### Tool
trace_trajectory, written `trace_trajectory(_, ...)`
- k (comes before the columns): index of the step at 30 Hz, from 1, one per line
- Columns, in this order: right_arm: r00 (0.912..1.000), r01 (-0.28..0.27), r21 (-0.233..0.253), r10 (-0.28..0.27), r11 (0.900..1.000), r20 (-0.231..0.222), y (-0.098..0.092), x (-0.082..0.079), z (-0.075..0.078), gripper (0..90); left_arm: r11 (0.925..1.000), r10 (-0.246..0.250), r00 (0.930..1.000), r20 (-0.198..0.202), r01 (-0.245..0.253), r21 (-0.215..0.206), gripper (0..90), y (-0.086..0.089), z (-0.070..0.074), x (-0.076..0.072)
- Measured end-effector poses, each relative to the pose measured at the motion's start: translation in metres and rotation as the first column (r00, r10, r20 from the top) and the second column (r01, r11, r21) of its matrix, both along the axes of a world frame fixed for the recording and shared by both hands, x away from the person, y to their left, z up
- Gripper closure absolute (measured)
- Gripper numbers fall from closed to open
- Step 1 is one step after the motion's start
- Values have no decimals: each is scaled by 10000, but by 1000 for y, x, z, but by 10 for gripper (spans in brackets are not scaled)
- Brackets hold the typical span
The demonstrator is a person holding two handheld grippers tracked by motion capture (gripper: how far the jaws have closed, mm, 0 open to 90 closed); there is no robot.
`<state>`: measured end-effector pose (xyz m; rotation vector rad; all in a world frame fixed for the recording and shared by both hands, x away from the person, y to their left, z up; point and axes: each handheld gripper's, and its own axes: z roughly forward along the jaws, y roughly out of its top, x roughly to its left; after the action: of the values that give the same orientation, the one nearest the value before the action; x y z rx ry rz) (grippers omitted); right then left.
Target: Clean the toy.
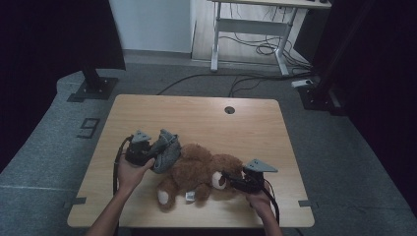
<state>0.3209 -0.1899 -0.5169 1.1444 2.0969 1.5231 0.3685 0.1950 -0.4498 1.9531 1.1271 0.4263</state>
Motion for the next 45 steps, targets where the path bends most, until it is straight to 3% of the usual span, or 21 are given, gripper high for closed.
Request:
trace_trajectory(4, 10000, -5, 42, 5, 10000, -15, 0, 0, 0, 425, 9964, -484, 9981, 385, 510, -674, 760, -5, 16, -5)
trace_trajectory(6, 10000, -7, 64, 8, 10000, -24, -1, 1, -1, 425, 9821, -1136, 9927, 413, 1185, -1465, 761, -14, 26, -7)
trace_trajectory(8, 10000, -4, 79, 4, 10000, -35, -1, 1, -1, 425, 9708, -1631, 9850, 558, 1703, -1688, 762, -28, 35, -9)
trace_trajectory(10, 10000, 20, 80, -20, 10000, -38, 0, 1, -1, 425, 9640, -2073, 9756, 727, 2164, -1547, 763, -47, 43, -10)
trace_trajectory(17, 10000, 18, 117, -17, 9999, -73, -1, 1, -1, 425, 9208, -3660, 9277, 738, 3725, -1160, 762, -131, 58, -12)
trace_trajectory(20, 10000, 15, 64, -15, 10000, -25, -1, 0, -1, 426, 9119, -4033, 9126, 667, 4070, -540, 761, -172, 55, -15)
trace_trajectory(23, 10000, 29, 70, -29, 10000, 27, 0, -1, -1, 426, 9048, -4258, 9043, 307, 4257, 90, 761, -205, 41, -12)
trace_trajectory(26, 10000, 55, 30, -55, 10000, 65, 0, -2, -1, 426, 9061, -4156, 9096, -37, 4143, 852, 761, -220, 18, -9)
trace_trajectory(28, 10000, 53, -19, -53, 10000, 44, 0, -2, -1, 426, 9121, -4039, 9148, -27, 4030, 751, 762, -215, 7, -6)
trace_trajectory(29, 10000, 48, -58, -48, 10000, 71, 0, -1, -2, 427, 9174, -3925, 9197, 30, 3913, 732, 763, -210, 5, -6)
trace_trajectory(32, 9999, 54, -28, -54, 10000, 91, 0, -1, -3, 428, 9266, -3418, 9387, 455, 3285, 1828, 765, -193, 8, -8)
trace_trajectory(33, 9999, 66, 6, -66, 10000, 95, 0, -1, -3, 429, 9304, -3271, 9441, 398, 3144, 1885, 765, -184, 8, -7)
trace_trajectory(35, 9999, 75, 71, -76, 9999, 105, 0, -2, -3, 429, 9451, -3068, 9516, 169, 3025, 1233, 765, -163, 6, -5)
trace_trajectory(37, 9999, 80, 39, -80, 10000, 119, 1, -2, -2, 430, 9561, -2865, 9577, 272, 2839, 726, 765, -143, 6, -7)
trace_trajectory(41, 9999, 106, 84, -107, 9999, 87, 1, -2, -2, 431, 9687, -2467, 9666, 698, 2438, 474, 765, -114, 14, -13)
trace_trajectory(45, 9999, 127, 221, -129, 9997, 87, 0, -2, -4, 430, 9798, -1996, 9779, 619, 1982, 281, 766, -86, 18, -7)
